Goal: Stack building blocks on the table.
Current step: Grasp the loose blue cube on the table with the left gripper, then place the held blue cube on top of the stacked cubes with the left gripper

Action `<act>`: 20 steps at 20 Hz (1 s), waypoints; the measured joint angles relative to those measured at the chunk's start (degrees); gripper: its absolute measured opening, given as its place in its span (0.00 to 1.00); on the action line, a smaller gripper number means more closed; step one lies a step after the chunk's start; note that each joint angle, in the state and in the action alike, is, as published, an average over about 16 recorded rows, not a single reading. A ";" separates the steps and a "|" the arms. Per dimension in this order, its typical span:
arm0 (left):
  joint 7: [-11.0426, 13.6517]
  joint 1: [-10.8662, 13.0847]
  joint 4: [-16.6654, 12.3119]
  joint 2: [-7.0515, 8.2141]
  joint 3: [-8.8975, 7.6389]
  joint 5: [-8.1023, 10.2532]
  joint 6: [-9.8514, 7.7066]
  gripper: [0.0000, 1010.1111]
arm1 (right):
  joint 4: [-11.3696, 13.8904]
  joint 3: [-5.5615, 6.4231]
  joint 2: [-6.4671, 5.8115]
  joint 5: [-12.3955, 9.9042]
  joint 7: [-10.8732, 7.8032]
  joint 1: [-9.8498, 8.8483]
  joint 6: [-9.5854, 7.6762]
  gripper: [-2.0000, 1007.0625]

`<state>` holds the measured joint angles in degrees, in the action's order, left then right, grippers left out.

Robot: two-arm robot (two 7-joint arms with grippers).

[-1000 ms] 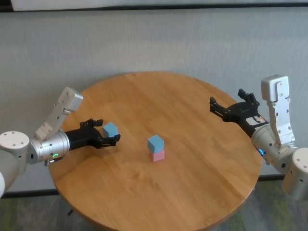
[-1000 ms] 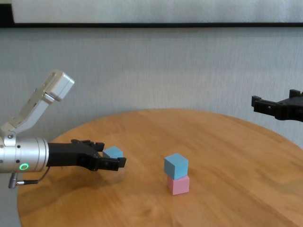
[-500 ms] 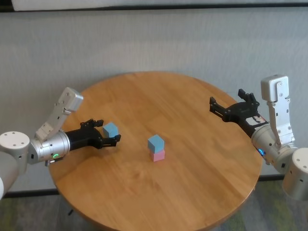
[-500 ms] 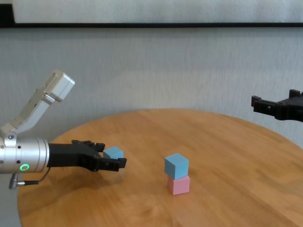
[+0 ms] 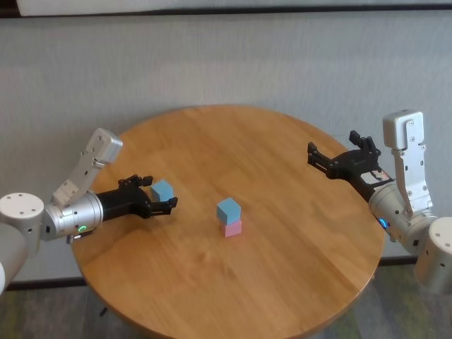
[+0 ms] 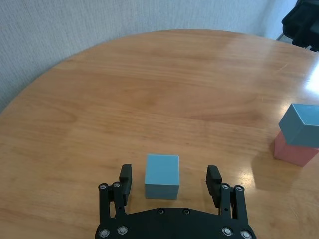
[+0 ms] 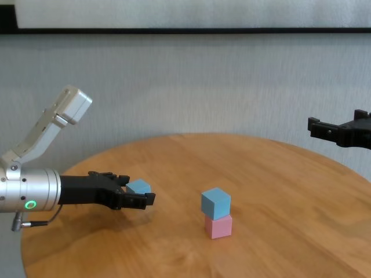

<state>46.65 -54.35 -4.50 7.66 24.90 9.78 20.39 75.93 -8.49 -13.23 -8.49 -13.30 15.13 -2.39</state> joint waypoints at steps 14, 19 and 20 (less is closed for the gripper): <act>-0.05 0.41 -0.89 0.16 -0.32 -0.28 -0.42 0.59 | 0.00 0.00 0.00 0.00 0.00 0.00 0.00 1.00; -0.05 0.47 -1.01 0.18 -0.36 -0.32 -0.48 0.47 | 0.00 0.00 0.00 0.00 0.00 0.00 0.00 1.00; -0.30 0.46 -1.02 0.19 -0.30 -0.36 -0.51 0.45 | 0.00 0.00 0.00 0.00 0.00 0.00 0.00 1.00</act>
<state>46.35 -53.89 -5.53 7.85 24.60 9.42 19.88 75.93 -8.49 -13.23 -8.49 -13.30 15.13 -2.39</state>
